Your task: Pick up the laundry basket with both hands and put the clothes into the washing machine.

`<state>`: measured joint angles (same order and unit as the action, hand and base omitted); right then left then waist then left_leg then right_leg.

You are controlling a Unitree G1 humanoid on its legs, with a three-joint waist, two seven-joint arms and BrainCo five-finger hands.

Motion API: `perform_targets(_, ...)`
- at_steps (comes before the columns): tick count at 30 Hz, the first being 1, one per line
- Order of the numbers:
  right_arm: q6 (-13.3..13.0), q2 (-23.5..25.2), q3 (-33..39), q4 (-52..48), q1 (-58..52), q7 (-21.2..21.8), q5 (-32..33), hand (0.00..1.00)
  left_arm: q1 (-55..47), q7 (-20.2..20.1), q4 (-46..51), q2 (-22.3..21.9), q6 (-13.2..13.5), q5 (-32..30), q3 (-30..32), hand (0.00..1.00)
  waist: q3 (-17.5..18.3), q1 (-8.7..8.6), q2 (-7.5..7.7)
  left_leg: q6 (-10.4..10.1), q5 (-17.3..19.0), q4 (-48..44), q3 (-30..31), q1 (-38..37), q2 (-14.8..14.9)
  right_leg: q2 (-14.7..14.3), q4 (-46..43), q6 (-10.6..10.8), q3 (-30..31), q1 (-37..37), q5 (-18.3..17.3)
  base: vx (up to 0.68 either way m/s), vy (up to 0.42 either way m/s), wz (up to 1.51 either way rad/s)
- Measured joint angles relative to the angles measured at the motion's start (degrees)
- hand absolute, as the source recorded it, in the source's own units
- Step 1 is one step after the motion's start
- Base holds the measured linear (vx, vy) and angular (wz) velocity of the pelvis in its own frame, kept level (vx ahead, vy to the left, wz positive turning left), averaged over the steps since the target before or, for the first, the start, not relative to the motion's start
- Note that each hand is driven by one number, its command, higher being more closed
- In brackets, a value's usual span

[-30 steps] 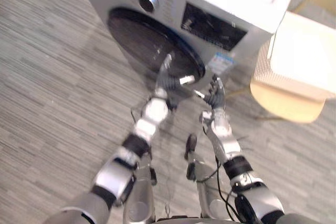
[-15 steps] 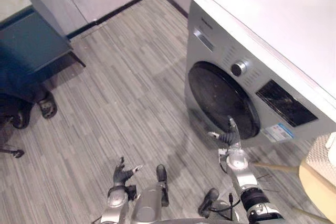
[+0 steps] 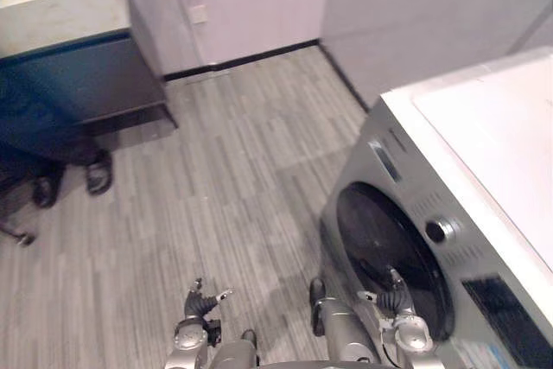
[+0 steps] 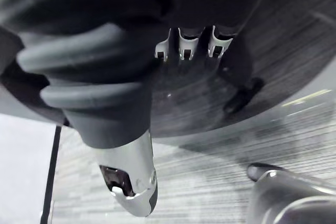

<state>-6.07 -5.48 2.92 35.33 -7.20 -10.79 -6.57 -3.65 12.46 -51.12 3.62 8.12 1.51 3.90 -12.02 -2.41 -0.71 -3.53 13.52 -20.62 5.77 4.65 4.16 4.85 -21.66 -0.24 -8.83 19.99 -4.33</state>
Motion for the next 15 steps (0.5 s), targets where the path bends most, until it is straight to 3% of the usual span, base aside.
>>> perform_targets(2,0.1,0.2,-0.7,0.1,0.8,1.0,0.9,0.0,-0.7,0.1,0.1,-1.9,-0.1,0.0,3.5,0.0,-0.7,0.51,-1.07,-1.7,-1.5,-15.7,-5.1,5.8,3.8,-1.4,0.1,-1.4,-3.3,-3.9,-2.1,0.36,-0.262,0.62)
perform_targets(3,0.1,1.0,-1.9,0.1,0.9,1.2,2.5,0.0,-2.0,0.0,0.4,-2.3,-0.2,0.1,4.7,0.0,-0.8,1.39,-0.92,-1.9,-1.9,-24.0,-9.3,8.3,7.4,-2.4,0.4,-2.7,-4.9,-7.5,-3.5,0.34,-0.219,0.44)
perform_targets(5,0.0,2.1,-1.7,0.6,1.2,1.2,4.5,0.0,-2.6,-0.1,2.5,-2.4,-0.2,0.5,4.9,0.0,-0.5,2.75,0.14,-1.2,-1.5,-28.3,-15.0,9.8,10.4,-2.7,2.8,-3.4,-6.9,-12.0,-4.3,0.35,-0.204,0.44)
perform_targets(6,0.0,2.4,-1.5,1.4,2.0,1.2,5.5,0.0,-1.9,-0.1,2.8,-2.5,-0.2,0.5,5.0,0.0,0.1,3.28,0.86,-0.5,-0.7,-26.3,-18.2,10.8,11.1,-2.5,5.0,-3.4,-7.6,-13.8,-4.2,0.3,-0.111,0.46)
perform_targets(9,0.0,2.9,1.0,3.1,3.8,1.1,6.7,0.0,-0.6,-0.1,2.2,-3.5,-0.2,0.5,5.2,0.0,0.1,3.26,0.8,-0.4,-0.8,-11.8,-22.0,10.2,10.6,-1.6,6.7,-3.2,-11.0,-16.6,-4.0,0.26,-0.027,0.53)
perform_targets(10,0.0,2.8,2.2,4.7,4.6,1.0,6.7,0.0,-0.1,-0.2,1.7,-3.5,-0.4,0.5,5.2,0.0,0.2,3.29,0.71,-1.0,-4.0,-3.5,-22.6,9.0,9.5,-1.5,6.9,-3.1,-11.9,-17.3,-4.0,0.22,0.053,0.46)
perform_targets(11,-0.1,2.6,2.9,5.5,4.9,1.0,6.7,0.0,0.0,-0.2,1.3,-3.5,-0.4,0.5,5.2,0.0,0.3,3.29,0.35,-0.2,-8.3,0.8,-22.7,7.9,8.9,-1.8,7.0,-2.7,-12.0,-17.6,-4.2,0.23,0.101,0.28)
perform_targets(12,-0.1,2.6,4.0,7.4,5.3,1.0,6.7,0.0,0.0,-0.2,0.1,-3.1,-0.4,0.3,5.2,0.0,0.8,3.33,0.1,0.3,-12.7,5.3,-22.6,5.8,8.3,-2.5,8.0,-0.6,-11.6,-18.9,-5.3,0.22,0.12,0.31)
perform_targets(13,0.0,2.8,4.1,9.1,5.5,1.0,6.7,0.0,0.1,-0.5,-1.0,-2.1,-0.4,0.0,5.2,0.0,1.4,3.24,1.24,0.4,-13.6,9.4,-22.1,4.3,6.5,-1.5,8.8,-0.2,-11.6,-19.4,-5.3,0.24,0.136,0.31)
perform_targets(15,0.0,2.8,4.1,10.8,5.4,1.0,6.5,0.0,-0.2,-1.2,-1.4,-1.6,-0.4,0.0,5.2,0.0,1.8,3.27,1.83,0.8,-15.1,13.1,-22.0,2.2,4.6,-0.3,9.8,0.1,-11.4,-20.5,-5.1,0.12,0.072,0.28)
